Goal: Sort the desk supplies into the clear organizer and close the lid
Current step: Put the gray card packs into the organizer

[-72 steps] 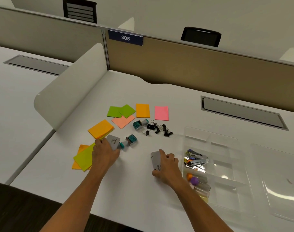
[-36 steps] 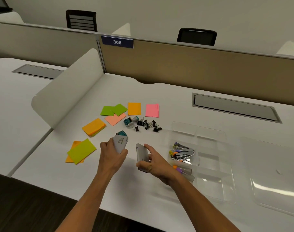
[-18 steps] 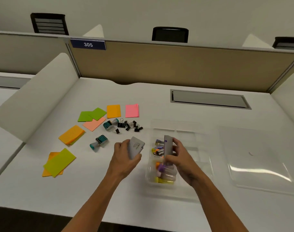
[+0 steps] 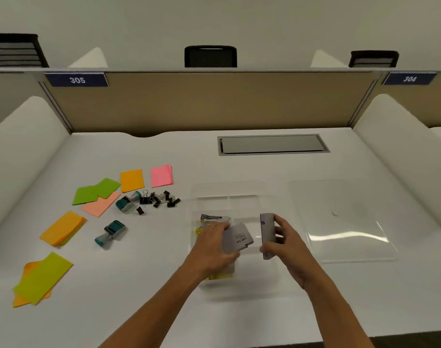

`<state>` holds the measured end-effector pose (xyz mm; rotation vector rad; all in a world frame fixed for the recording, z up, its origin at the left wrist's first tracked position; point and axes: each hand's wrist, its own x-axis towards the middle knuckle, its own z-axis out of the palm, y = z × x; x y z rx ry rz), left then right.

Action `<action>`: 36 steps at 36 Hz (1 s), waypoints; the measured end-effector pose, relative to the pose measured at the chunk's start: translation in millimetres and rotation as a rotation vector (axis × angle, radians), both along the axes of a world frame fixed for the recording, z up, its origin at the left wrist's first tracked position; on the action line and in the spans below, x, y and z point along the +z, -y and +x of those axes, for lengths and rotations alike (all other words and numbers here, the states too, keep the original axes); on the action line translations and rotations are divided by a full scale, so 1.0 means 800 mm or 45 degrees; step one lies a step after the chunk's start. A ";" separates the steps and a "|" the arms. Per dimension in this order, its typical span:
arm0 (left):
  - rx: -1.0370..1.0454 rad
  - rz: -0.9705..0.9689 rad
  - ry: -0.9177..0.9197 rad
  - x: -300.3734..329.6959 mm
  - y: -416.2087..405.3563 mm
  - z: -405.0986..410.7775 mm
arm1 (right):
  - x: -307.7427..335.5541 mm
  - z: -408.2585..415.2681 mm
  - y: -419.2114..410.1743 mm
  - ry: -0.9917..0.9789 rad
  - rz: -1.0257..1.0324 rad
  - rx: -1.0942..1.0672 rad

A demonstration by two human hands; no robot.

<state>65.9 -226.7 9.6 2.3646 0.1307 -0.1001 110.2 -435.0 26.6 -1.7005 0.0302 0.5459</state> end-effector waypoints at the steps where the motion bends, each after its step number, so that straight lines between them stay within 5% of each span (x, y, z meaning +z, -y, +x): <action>1: -0.036 0.025 0.008 0.000 0.007 0.004 | 0.002 0.000 0.004 0.009 0.002 -0.018; 19: -0.407 0.351 -0.401 -0.011 0.087 0.040 | 0.004 -0.006 0.064 0.008 -0.019 -0.216; 36: -0.524 0.771 -0.262 -0.034 0.112 0.045 | 0.001 -0.003 0.078 0.018 -0.037 -0.173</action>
